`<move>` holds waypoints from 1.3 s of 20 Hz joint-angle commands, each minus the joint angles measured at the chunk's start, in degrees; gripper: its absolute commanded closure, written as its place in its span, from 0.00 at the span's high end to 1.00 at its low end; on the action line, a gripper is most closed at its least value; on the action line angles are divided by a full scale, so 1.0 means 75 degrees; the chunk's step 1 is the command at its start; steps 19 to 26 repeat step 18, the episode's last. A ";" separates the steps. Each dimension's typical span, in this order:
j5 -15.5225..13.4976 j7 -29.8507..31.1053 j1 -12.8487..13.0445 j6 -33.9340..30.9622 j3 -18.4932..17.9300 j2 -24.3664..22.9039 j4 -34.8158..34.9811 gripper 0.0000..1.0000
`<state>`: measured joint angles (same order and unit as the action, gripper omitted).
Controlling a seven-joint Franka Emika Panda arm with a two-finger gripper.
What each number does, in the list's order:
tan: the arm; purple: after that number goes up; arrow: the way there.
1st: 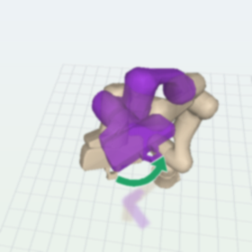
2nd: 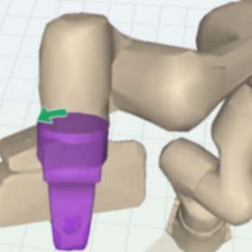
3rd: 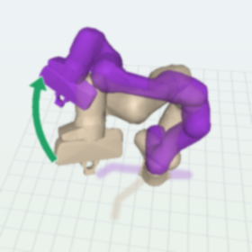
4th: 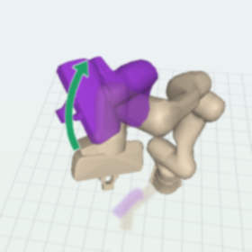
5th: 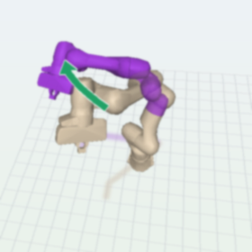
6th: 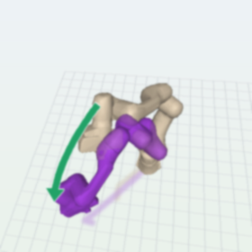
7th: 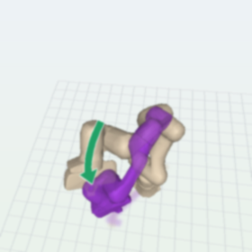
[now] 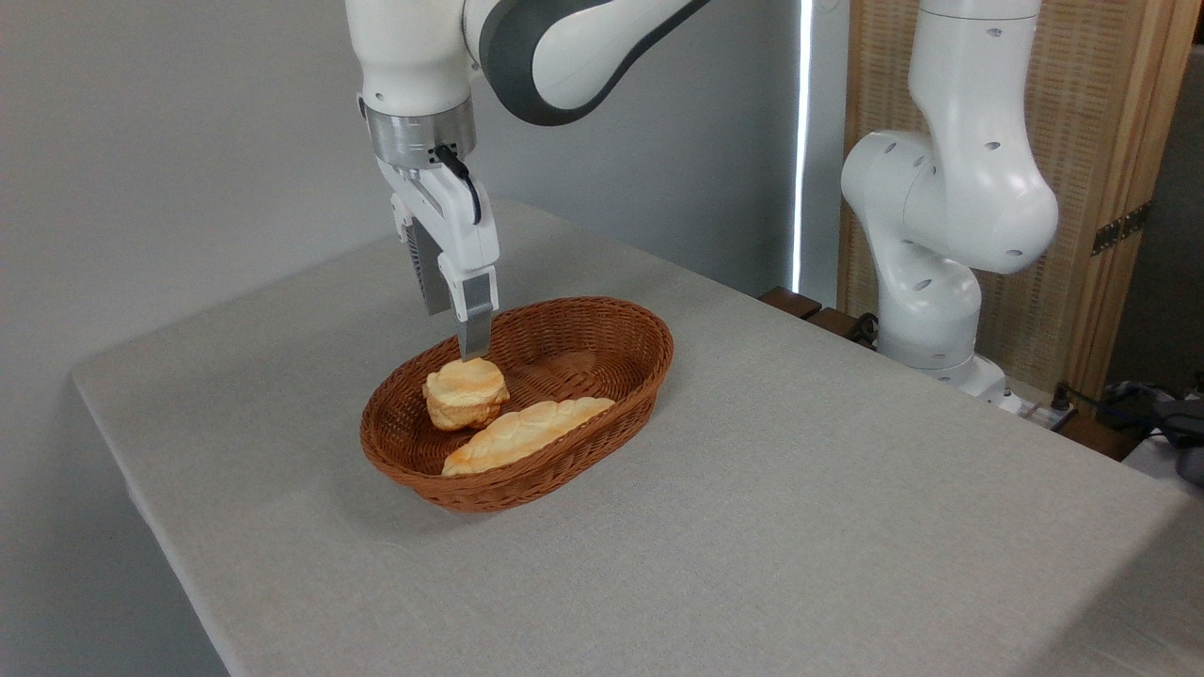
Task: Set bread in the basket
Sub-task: 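Lower the bun into the basket beside the flat bread and release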
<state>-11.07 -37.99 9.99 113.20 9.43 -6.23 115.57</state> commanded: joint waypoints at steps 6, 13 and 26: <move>0.0796 0.0073 -0.0288 -0.0070 -0.0424 -0.0060 -0.0082 1.00; 0.1043 -0.0009 -0.0383 -0.0105 -0.1373 -0.0130 -0.0316 1.00; 0.1043 0.0026 -0.0383 -0.0199 -0.1468 -0.0130 -0.0398 1.00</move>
